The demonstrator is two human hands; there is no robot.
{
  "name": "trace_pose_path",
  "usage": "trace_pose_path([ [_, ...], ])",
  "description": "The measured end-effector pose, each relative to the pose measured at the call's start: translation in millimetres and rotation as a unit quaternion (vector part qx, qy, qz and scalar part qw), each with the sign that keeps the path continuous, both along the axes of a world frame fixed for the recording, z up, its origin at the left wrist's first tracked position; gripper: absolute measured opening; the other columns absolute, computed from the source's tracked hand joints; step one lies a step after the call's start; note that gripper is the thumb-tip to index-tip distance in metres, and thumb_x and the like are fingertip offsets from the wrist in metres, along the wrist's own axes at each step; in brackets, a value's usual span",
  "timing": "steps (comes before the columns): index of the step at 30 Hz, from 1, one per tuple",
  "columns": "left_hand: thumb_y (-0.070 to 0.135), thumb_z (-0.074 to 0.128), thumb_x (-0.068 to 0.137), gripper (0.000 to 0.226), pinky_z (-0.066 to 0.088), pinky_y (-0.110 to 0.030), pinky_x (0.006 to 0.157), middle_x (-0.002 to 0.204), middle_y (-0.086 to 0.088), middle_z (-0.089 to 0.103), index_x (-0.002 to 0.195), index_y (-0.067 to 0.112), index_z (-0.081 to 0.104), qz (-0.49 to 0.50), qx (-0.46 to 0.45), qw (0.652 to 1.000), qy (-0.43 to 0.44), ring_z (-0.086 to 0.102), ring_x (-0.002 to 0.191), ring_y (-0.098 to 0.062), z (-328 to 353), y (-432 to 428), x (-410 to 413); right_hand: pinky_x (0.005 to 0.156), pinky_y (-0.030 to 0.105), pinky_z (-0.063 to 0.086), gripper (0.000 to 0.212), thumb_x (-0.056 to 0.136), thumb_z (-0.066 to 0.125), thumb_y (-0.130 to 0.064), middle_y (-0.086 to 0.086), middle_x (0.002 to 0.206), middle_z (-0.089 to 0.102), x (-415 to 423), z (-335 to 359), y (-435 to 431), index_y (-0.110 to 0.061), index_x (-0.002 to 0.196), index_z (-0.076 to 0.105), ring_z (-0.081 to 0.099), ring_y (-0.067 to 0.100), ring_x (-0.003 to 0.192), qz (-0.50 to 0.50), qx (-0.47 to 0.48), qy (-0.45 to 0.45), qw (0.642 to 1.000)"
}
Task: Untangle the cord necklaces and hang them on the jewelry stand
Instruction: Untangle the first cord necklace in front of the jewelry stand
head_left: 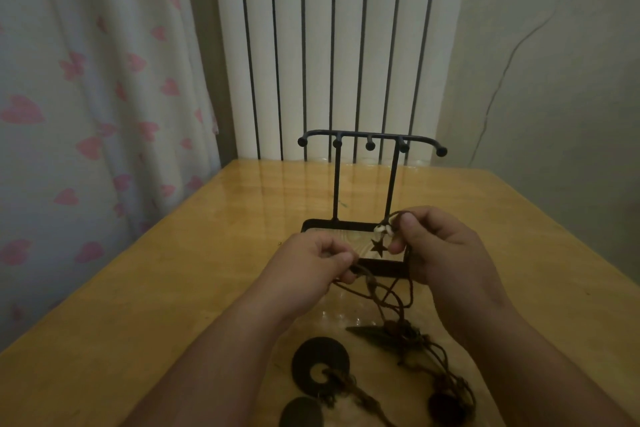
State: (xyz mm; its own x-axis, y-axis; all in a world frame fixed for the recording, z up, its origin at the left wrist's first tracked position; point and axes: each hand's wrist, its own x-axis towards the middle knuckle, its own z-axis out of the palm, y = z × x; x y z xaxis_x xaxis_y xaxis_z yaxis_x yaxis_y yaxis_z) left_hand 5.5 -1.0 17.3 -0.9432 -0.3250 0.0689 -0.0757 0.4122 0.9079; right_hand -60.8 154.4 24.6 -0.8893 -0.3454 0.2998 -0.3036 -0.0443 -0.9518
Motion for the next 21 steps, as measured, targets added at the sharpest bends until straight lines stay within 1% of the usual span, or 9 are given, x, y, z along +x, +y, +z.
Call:
trace_pose_path([
  [2,0.022,0.059,0.098,0.015,0.045,-0.025,0.075,0.081,0.011,0.074,0.1,0.034,0.067,0.008,-0.002,1.0,0.007,0.064,0.082,0.001,0.4,-1.4,0.2,0.057,0.022,0.052,0.02,0.1,0.049,-0.023,-0.003,0.075,0.068,-2.1,-1.0,1.2,-0.019,0.091,0.066,0.067,0.008,0.075,-0.037,-0.01,0.011,0.999],
  [5,0.018,0.058,0.098,0.021,0.043,-0.023,0.072,0.087,0.015,0.075,0.105,0.037,0.061,0.001,0.012,0.999,0.034,0.067,0.084,0.005,2.7,-2.8,0.9,0.051,0.014,0.05,0.019,0.1,0.05,-0.024,-0.002,0.079,0.067,-4.5,-1.0,2.2,-0.02,0.092,0.066,0.066,0.004,0.078,-0.081,0.001,0.032,0.996],
  [9,0.014,0.058,0.097,0.019,0.045,-0.018,0.07,0.087,0.018,0.074,0.098,0.032,0.063,0.0,0.013,0.997,0.073,0.065,0.078,0.01,4.6,-1.0,0.5,0.051,0.014,0.048,0.017,0.1,0.051,-0.024,-0.005,0.084,0.066,-5.7,-3.6,1.1,-0.025,0.09,0.065,0.062,-0.005,0.076,-0.113,0.047,0.069,0.99],
  [11,0.013,0.059,0.096,0.019,0.049,-0.023,0.077,0.087,0.017,0.074,0.093,0.031,0.065,-0.005,0.009,0.996,0.094,0.067,0.084,0.005,4.6,-1.1,0.9,0.058,0.017,0.049,0.017,0.099,0.052,-0.025,-0.006,0.083,0.066,-5.9,-5.4,0.8,-0.029,0.088,0.064,0.062,-0.001,0.078,-0.126,0.065,0.084,0.986],
  [13,0.013,0.062,0.094,0.021,0.051,-0.025,0.081,0.088,0.017,0.072,0.088,0.033,0.067,-0.007,-0.007,0.993,0.118,0.066,0.089,0.002,5.5,-1.6,2.2,0.055,0.012,0.047,0.017,0.1,0.051,-0.023,-0.007,0.085,0.067,-5.3,-5.6,0.7,-0.027,0.091,0.065,0.06,-0.006,0.077,-0.125,0.083,0.1,0.984],
  [15,0.013,0.065,0.091,0.022,0.051,-0.022,0.077,0.089,0.016,0.07,0.085,0.034,0.07,-0.011,-0.011,0.99,0.139,0.065,0.088,0.0,6.5,-1.7,3.4,0.064,0.01,0.048,0.02,0.101,0.048,-0.021,-0.01,0.094,0.067,-5.0,-5.3,-1.0,-0.032,0.107,0.063,0.06,-0.006,0.082,-0.08,0.123,0.101,0.984],
  [18,0.012,0.068,0.089,0.021,0.053,-0.022,0.074,0.089,0.012,0.071,0.085,0.033,0.071,-0.004,0.003,0.987,0.158,0.066,0.088,-0.003,6.8,-0.6,3.9,0.092,0.025,0.049,0.037,0.102,0.045,-0.02,-0.014,0.117,0.061,-5.4,-8.7,-2.6,-0.037,0.134,0.051,0.057,0.0,0.103,-0.04,0.228,0.117,0.966],
  [19,0.012,0.068,0.089,0.022,0.054,-0.023,0.074,0.089,0.011,0.071,0.085,0.033,0.071,0.002,0.004,0.987,0.162,0.066,0.087,-0.003,6.7,-0.5,3.5,0.095,0.024,0.046,0.036,0.102,0.045,-0.02,-0.017,0.119,0.058,-4.7,-8.2,-2.9,-0.036,0.133,0.054,0.054,-0.002,0.106,-0.05,0.247,0.14,0.958],
  [21,0.013,0.069,0.088,0.022,0.053,-0.023,0.076,0.087,0.013,0.071,0.084,0.034,0.071,0.012,-0.001,0.986,0.168,0.066,0.086,-0.001,6.4,-0.2,2.5,0.085,0.017,0.043,0.03,0.101,0.044,-0.018,-0.024,0.106,0.06,-2.2,-5.1,-2.4,-0.036,0.115,0.063,0.053,-0.01,0.096,-0.041,0.221,0.137,0.965],
])
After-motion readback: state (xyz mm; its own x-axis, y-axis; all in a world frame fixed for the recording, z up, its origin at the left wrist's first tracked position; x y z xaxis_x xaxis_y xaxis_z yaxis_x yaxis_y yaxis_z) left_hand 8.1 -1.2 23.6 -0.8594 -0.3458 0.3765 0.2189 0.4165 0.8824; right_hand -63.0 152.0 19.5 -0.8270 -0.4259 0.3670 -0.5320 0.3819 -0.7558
